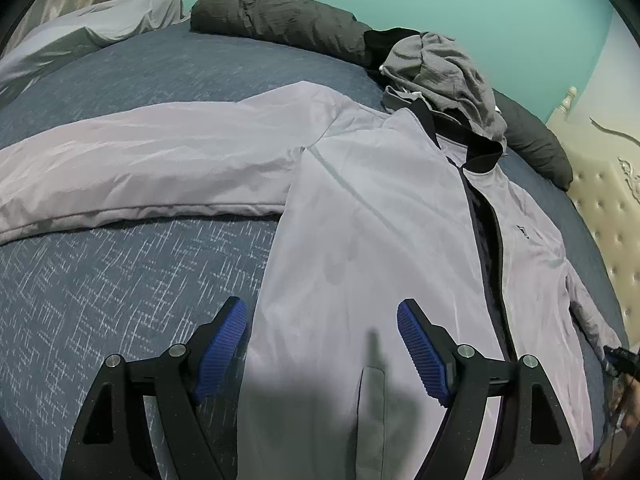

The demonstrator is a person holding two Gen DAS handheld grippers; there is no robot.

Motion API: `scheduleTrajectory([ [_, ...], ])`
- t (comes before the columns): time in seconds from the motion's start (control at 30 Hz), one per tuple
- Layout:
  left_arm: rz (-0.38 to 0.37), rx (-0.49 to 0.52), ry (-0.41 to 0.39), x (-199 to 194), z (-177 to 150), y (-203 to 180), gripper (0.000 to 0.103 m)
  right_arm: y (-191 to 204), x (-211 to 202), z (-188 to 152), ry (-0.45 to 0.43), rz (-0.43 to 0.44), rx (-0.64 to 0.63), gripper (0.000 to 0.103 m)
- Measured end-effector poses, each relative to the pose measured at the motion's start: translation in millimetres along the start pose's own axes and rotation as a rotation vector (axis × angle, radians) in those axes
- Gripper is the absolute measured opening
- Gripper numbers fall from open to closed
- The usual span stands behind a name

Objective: Fold clothes
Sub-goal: 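Grasp the other sleeve's black cuff with the right tool and pull it outward, then move the right tool to the black collar band and grasp it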

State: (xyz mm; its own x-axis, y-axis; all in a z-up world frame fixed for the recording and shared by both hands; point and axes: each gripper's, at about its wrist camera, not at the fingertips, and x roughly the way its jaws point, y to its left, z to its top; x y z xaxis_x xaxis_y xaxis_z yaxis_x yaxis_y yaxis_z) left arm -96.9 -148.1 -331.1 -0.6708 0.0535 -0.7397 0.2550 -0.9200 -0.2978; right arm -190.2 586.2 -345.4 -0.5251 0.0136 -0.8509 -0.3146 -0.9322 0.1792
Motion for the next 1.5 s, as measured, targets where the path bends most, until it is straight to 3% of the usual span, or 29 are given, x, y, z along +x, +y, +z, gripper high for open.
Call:
scheduleTrajectory([
  [0.13, -0.011, 0.005, 0.000, 6.4, 6.6, -3.9, 0.082, 14.8, -22.0, 4.8, -0.067, 0.019, -0.028, 0.029],
  [0.3, -0.026, 0.038, 0.002, 19.8, 20.0, -16.8, 0.084, 76.5, -37.7, 25.9, -0.129, 0.119, -0.145, 0.032],
  [0.57, -0.061, 0.069, 0.004, 43.9, 41.9, -24.3, 0.084, 204.0, -8.1, 53.6, -0.080, 0.219, -0.365, 0.040],
  [0.73, -0.063, 0.052, 0.012, 53.1, 40.8, -18.2, 0.084, 256.2, 20.2, 66.2, -0.053, 0.246, -0.426, 0.046],
  [0.93, -0.073, 0.043, 0.022, 61.9, 38.8, -14.9, 0.084, 306.7, 58.3, 98.4, -0.044, 0.227, -0.455, 0.046],
  [1.23, -0.083, 0.042, 0.028, 66.4, 38.0, -13.4, 0.084, 363.5, 113.2, 133.4, -0.053, 0.134, -0.569, 0.050],
  [1.43, -0.075, 0.058, 0.032, 69.8, 35.8, -16.4, 0.087, 384.8, 147.5, 137.9, -0.029, 0.080, -0.663, 0.050],
  [1.5, -0.073, 0.063, 0.032, 70.2, 35.4, -17.4, 0.088, 387.4, 157.6, 138.7, -0.010, 0.086, -0.675, 0.036],
])
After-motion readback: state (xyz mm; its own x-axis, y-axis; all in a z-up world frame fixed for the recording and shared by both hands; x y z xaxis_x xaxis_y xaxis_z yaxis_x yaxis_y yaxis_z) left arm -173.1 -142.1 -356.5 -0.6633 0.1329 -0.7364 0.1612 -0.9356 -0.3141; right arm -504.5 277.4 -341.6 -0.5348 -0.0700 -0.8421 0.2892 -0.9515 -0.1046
